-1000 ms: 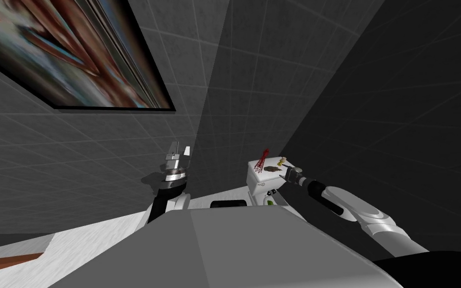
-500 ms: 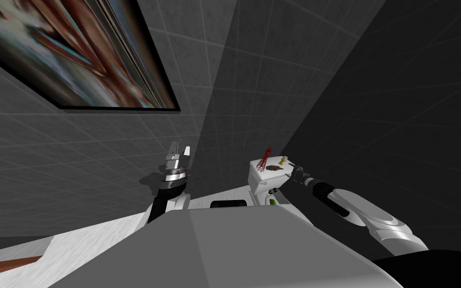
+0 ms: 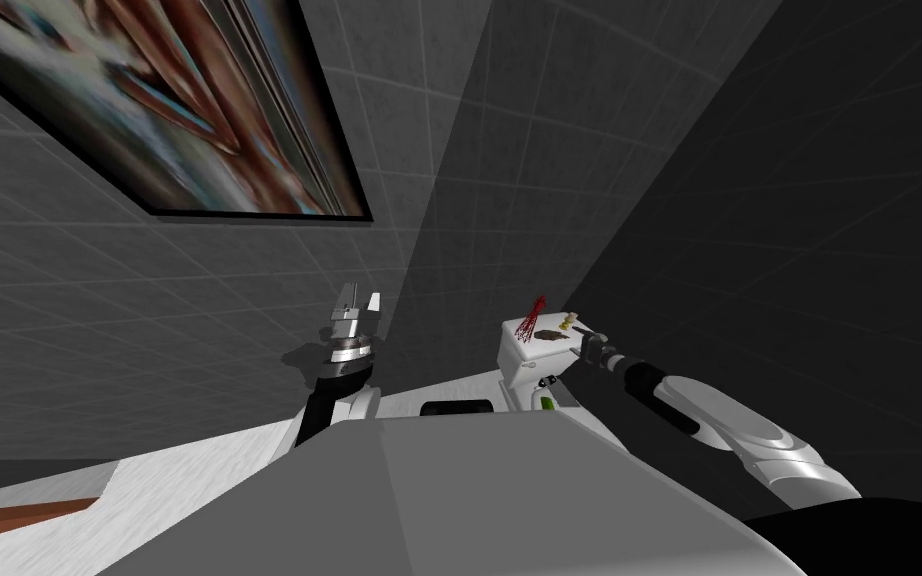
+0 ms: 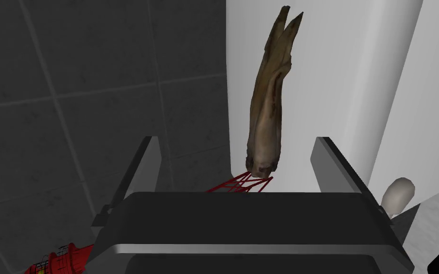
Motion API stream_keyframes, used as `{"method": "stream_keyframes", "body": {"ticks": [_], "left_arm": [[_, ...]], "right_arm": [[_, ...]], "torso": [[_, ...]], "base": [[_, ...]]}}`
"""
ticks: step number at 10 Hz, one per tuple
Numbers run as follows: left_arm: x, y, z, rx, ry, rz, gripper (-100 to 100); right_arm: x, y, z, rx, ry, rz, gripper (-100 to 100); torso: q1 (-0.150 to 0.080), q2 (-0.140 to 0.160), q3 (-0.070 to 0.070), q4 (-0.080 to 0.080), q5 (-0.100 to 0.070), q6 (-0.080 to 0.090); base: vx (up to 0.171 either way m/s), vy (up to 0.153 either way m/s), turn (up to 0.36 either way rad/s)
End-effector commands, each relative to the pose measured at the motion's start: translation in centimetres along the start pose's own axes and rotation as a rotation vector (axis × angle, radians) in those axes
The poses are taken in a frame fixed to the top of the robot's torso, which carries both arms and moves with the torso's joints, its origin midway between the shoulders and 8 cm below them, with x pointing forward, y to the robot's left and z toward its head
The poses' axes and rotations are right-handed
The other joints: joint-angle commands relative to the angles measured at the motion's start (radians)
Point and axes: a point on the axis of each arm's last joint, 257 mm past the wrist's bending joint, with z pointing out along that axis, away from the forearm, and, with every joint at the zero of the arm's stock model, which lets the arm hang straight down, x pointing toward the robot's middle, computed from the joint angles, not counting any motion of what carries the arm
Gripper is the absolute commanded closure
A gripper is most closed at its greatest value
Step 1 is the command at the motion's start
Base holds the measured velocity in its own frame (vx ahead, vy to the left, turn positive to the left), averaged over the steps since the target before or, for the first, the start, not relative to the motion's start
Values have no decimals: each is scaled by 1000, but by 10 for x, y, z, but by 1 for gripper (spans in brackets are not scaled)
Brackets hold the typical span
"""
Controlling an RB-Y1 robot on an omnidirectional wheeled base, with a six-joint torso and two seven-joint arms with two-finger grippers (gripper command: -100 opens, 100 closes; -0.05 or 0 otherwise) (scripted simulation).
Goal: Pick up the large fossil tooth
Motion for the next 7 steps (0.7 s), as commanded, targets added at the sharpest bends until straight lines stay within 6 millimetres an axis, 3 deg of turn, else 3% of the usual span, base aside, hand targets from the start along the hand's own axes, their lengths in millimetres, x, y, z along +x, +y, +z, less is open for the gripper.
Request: {"method": "stream_keyframes", "body": {"ticks": [1,6,7], "left_arm": [[0,0,0,0,0,0,0],[0,0,0,0,0,0,0],[0,0,0,0,0,0,0]], "right_arm": [[-17,7,4,-24,-44,-22,-100],[-75,26,10,-95,-197,-86,-100],[-68,25,10,-89,-178,-78,-100]], "torso": [[0,0,0,0,0,0],[-1,-3,-2,-1,0,0],[-1,-5,-3,-1,0,0]], "base": [[8,-69,12],[27,-58,25],[34,-19,15]]}}
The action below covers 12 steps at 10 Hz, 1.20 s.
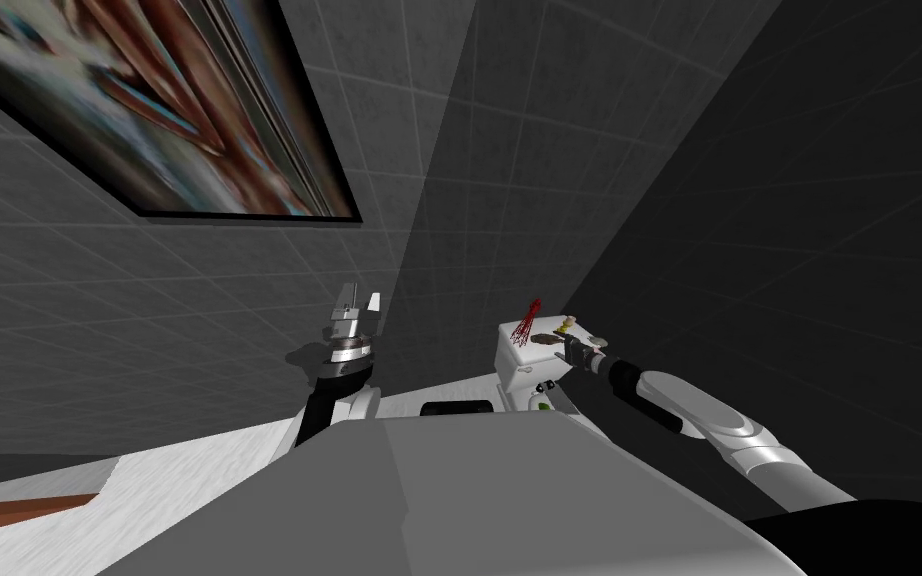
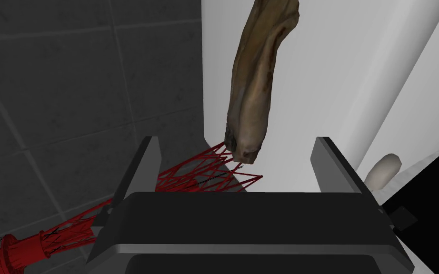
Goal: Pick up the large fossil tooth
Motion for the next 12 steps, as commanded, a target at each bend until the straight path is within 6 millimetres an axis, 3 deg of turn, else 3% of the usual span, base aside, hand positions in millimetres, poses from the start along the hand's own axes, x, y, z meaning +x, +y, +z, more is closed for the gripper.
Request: {"method": "stream_keyframes", "body": {"ticks": [1,2,3,7,8,9,11,12], "left_arm": [[0,0,0,0,0,0,0],[0,0,0,0,0,0,0],[0,0,0,0,0,0,0],[0,0,0,0,0,0,0],[0,0,0,0,0,0,0],[0,0,0,0,0,0,0],[0,0,0,0,0,0,0],[0,0,0,0,0,0,0]], "right_arm": [[0,0,0,0,0,0,0],[0,0,0,0,1,0,-100],[0,0,0,0,0,0,100],[0,0,0,0,0,0,100],[0,0,0,0,0,0,0],[-12,-6,6,23,-23,23,-100],[-24,-11,11,45,-46,44,-100],[-19,-8,9,37,-37,36,-100]], "torso": [[0,0,0,0,0,0],[1,2,1,0,0,0],[1,2,1,1,0,0],[2,3,2,1,0,0],[2,3,2,1,0,0],[2,3,2,1,0,0],[-9,6,4,1,-2,0],[-10,6,3,1,-2,0]], "base": [[5,-4,-1],[0,0,0],[0,0,0],[0,0,0],[0,0,0],[-54,-108,51],[-49,-177,58],[-20,-84,23]]}}
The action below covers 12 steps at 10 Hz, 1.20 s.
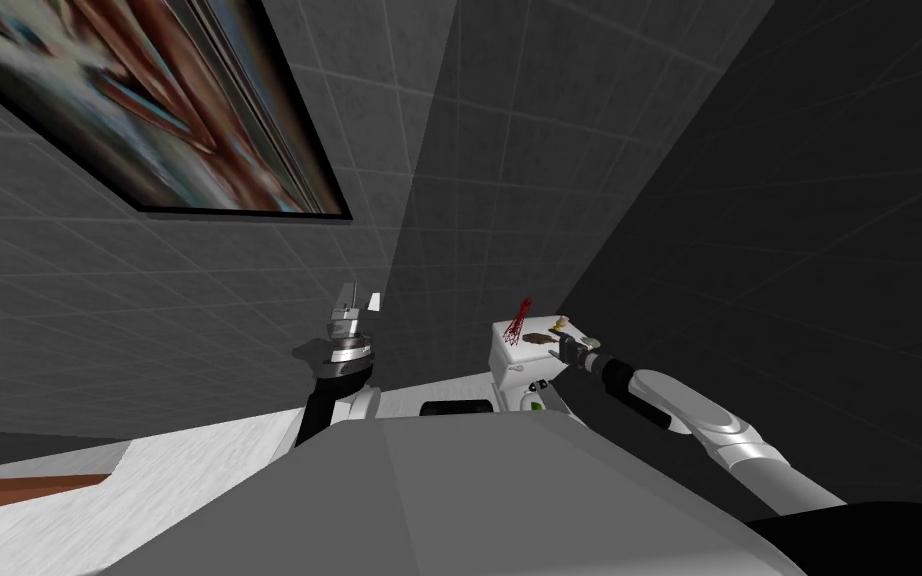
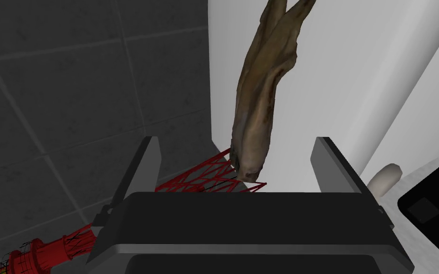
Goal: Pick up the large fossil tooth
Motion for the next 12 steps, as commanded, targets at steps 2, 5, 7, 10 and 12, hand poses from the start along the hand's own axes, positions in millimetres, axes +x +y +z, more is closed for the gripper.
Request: {"method": "stream_keyframes", "body": {"ticks": [2,5,7,10,12], "left_arm": [[0,0,0,0,0,0,0],[0,0,0,0,0,0,0],[0,0,0,0,0,0,0],[0,0,0,0,0,0,0],[0,0,0,0,0,0,0]], "right_arm": [[17,-3,-2,6,34,6,-100],[42,-9,-6,15,85,15,-100],[39,-7,-5,15,79,14,100],[39,-7,-5,15,78,16,100],[39,-7,-5,14,78,17,0]], "torso": [[4,-1,-1,0,1,0],[13,3,2,1,3,0],[9,1,0,0,2,0],[8,-1,-1,0,3,0],[8,-1,-1,0,3,0]], "base": [[-22,10,120],[-76,84,208],[-14,12,3],[0,0,0],[0,0,0]]}}
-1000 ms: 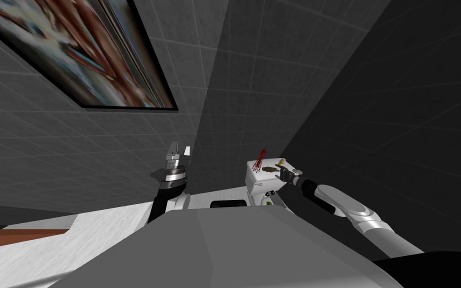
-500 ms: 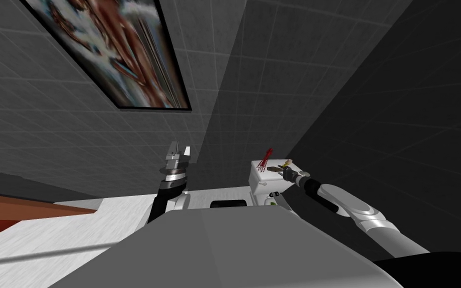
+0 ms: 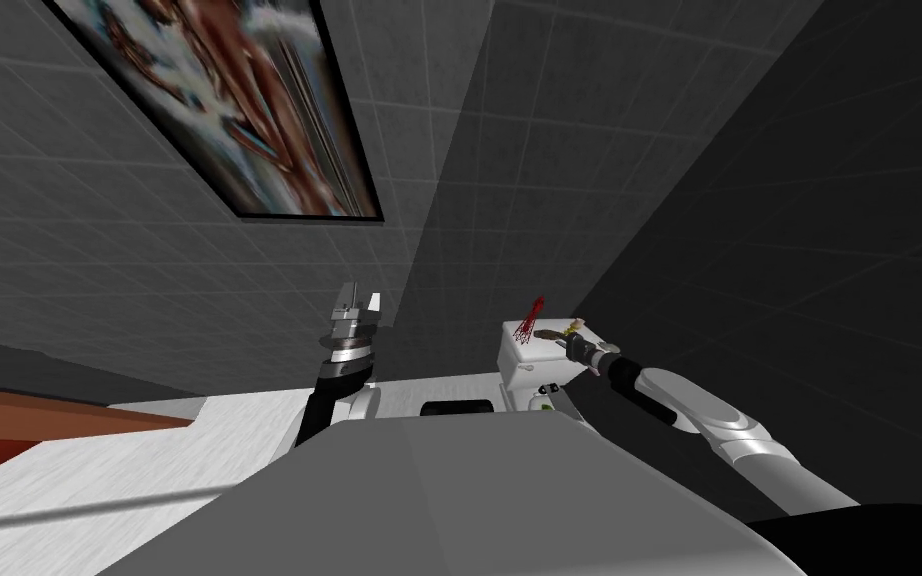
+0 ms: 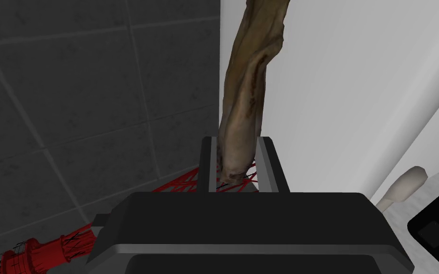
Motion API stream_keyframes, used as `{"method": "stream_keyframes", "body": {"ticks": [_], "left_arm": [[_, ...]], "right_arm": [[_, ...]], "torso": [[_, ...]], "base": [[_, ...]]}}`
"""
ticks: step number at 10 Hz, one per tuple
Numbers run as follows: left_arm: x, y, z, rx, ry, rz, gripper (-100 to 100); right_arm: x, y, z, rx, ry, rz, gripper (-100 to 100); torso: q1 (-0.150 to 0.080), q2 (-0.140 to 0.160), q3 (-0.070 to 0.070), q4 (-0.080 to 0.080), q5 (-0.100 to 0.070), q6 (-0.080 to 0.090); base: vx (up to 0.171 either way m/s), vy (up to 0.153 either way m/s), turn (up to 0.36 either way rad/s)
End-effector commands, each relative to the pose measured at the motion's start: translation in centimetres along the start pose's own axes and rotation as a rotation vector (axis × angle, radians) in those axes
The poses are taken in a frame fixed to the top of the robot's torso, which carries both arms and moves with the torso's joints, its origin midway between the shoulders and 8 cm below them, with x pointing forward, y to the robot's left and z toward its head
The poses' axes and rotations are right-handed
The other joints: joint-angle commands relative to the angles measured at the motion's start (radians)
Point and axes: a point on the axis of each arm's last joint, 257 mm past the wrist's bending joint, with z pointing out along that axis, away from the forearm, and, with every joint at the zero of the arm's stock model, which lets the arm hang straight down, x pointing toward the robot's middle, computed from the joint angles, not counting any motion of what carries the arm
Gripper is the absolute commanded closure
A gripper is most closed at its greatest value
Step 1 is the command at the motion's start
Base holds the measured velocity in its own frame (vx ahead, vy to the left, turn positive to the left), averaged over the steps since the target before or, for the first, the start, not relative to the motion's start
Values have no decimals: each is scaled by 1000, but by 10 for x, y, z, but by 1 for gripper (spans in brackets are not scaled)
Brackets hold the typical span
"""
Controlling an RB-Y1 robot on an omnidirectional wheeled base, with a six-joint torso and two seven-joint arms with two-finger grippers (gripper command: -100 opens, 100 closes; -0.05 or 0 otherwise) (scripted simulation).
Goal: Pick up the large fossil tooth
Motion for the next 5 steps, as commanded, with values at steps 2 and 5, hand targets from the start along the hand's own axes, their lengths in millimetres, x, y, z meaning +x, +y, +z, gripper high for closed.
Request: {"method": "stream_keyframes", "body": {"ticks": [2,5], "left_arm": [[0,0,0,0,0,0,0],[0,0,0,0,0,0,0]], "right_arm": [[-22,4,2,-8,-44,-11,100],[-28,4,0,-12,-56,-13,0]], "torso": [[-2,-1,-1,0,0,2],[-4,-2,-1,0,-1,0]], "base": [[60,-62,-247],[37,-50,-105]]}}
